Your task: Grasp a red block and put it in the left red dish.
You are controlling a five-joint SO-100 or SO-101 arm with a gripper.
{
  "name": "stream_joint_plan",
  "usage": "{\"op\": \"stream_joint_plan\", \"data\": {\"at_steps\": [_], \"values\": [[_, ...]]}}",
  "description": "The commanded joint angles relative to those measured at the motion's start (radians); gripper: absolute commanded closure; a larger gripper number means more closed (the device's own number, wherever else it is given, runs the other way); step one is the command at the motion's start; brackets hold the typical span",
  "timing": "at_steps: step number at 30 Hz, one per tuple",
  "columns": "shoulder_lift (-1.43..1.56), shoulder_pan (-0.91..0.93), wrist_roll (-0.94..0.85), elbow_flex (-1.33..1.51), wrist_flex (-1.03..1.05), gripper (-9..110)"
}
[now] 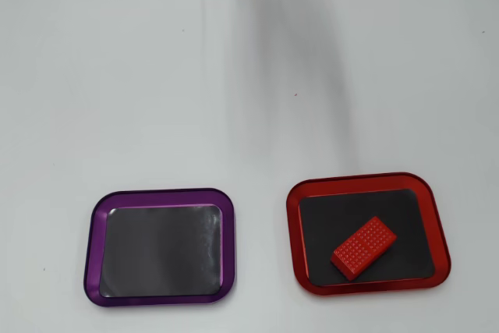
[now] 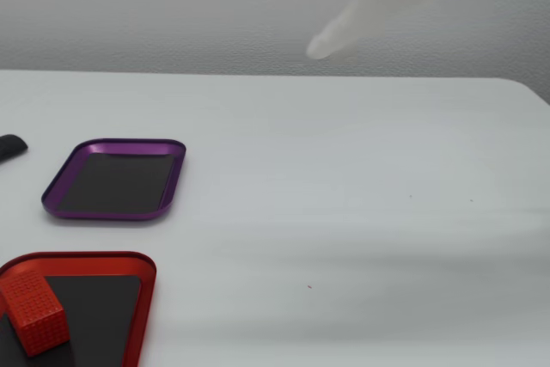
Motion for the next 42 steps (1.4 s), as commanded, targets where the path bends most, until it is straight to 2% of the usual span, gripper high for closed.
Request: {"op": "stream_joint_plan", "data": {"at_steps": [1,10,19,27,38,42], "values": [[0.181,0.037,0.035,0.061,0.031,71],[0.68,0.206,0.049,0.535,-0.097,71],[1.117,0.213,0.052,0.954,-0.109,71],[1.088,0.213,0.196,1.167,-0.074,71],[1.086,0.219,0.202,1.235,0.055,72],[1.086,0.221,0.207,1.233,0.063,84]]}}
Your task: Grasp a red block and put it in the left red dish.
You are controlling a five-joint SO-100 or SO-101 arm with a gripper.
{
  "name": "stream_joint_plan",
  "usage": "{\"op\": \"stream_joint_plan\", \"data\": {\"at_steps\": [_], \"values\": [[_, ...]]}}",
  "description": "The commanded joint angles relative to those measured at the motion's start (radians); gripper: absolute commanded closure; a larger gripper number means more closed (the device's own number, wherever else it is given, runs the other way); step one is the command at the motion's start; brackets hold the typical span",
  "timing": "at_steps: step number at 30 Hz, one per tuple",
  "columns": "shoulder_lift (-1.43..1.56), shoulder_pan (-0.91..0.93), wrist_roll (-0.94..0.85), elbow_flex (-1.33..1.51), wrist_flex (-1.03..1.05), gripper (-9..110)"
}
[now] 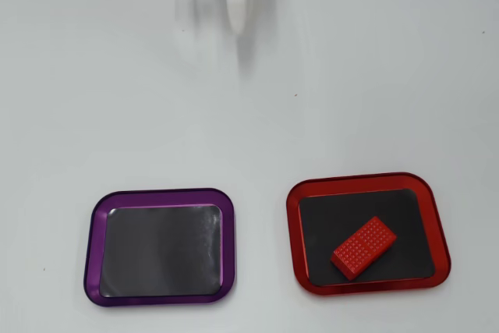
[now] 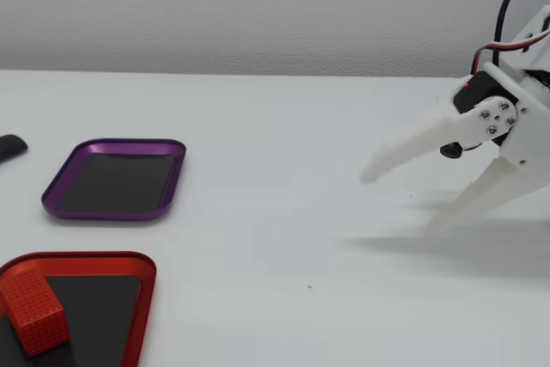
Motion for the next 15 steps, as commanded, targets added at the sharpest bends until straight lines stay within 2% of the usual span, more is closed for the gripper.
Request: {"op": "stream_joint_plan", "data": {"at_steps": [1,3,4,15], "values": [[0.081,0.006,0.0,0.003,0.012,89],[0.081,0.005,-0.008,0.003,0.011,101],[0.081,0.0,-0.011,0.003,0.006,103],[0.081,0.002,-0.012,0.005,0.0,101]]}}
